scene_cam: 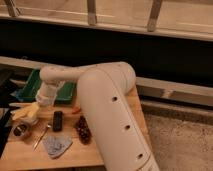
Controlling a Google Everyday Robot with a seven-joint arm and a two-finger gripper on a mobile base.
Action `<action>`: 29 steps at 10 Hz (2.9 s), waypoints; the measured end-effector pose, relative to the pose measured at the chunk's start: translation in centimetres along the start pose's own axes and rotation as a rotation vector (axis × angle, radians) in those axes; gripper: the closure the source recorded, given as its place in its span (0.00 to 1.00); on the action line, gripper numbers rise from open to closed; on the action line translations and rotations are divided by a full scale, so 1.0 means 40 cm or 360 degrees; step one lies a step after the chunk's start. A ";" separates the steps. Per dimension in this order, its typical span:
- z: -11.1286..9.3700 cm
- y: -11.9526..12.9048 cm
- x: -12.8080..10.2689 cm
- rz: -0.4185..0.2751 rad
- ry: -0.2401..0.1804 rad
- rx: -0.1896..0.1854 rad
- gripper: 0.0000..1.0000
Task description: Place fork in metal cup
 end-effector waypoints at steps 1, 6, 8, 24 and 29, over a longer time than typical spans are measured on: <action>0.015 -0.001 0.004 -0.0012 0.0003 -0.0030 0.27; 0.063 -0.064 0.071 0.0046 -0.0009 -0.0132 0.27; 0.074 -0.072 0.083 0.0059 -0.0008 -0.0155 0.27; 0.090 -0.085 0.140 0.0147 0.0010 -0.0180 0.27; 0.094 -0.087 0.143 0.0149 0.0014 -0.0181 0.49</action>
